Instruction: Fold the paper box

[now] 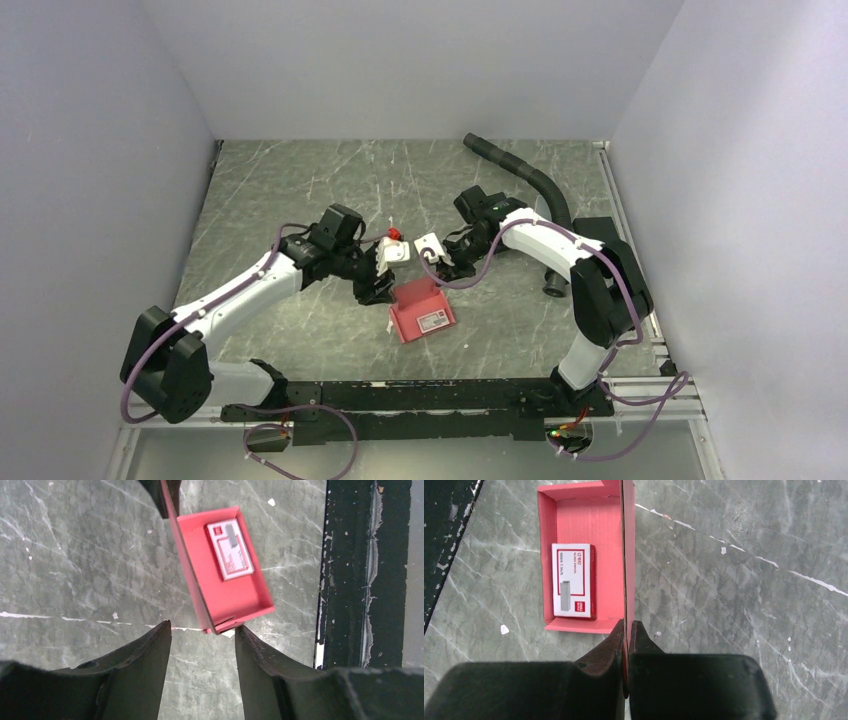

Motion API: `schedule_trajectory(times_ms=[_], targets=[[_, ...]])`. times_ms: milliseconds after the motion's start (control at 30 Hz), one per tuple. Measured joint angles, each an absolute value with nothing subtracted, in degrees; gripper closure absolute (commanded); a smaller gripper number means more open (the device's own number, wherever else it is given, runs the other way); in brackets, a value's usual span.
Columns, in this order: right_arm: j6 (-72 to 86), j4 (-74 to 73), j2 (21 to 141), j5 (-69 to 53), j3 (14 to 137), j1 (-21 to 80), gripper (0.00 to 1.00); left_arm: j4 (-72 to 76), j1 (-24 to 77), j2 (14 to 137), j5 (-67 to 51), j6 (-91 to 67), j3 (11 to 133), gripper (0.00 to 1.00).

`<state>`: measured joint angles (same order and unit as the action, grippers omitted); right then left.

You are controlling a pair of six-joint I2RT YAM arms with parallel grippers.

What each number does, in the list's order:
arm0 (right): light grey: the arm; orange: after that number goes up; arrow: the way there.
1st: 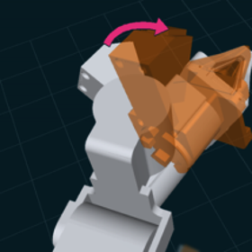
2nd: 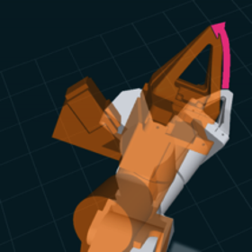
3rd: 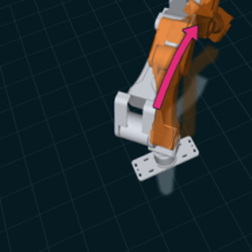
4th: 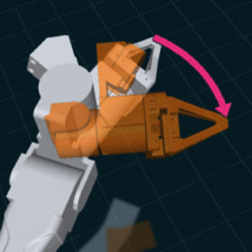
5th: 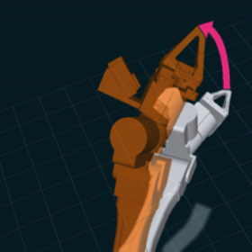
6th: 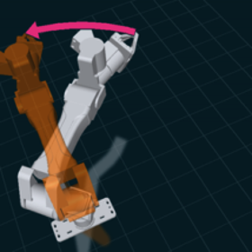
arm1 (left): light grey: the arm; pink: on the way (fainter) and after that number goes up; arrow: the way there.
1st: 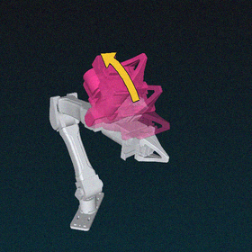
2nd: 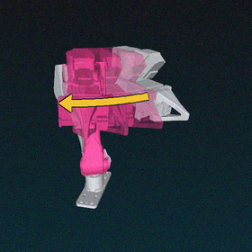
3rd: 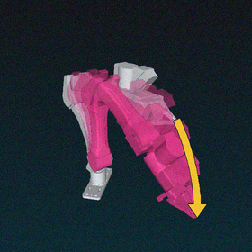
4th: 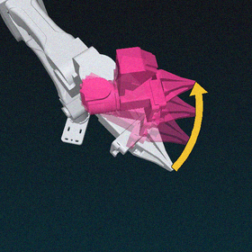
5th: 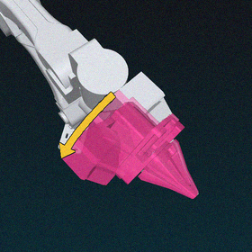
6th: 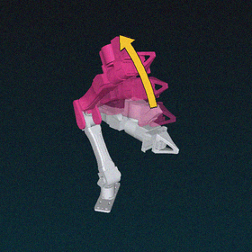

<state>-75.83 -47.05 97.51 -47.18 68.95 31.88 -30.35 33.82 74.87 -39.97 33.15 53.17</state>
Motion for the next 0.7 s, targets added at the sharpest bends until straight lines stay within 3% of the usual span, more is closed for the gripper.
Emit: schedule_trajectory(times_ms=[433,700], targets=[[-74.76,-45.84,98.06,-47.05,69.17,32.10,1.00,-28.62,36.05,72.97,-38.94,32.12,52.10,0.48],[-74.76,-45.80,98.17,-47.05,69.17,32.12,1.00,-26.57,36.05,74.15,-38.52,30.98,52.10,0.43]])
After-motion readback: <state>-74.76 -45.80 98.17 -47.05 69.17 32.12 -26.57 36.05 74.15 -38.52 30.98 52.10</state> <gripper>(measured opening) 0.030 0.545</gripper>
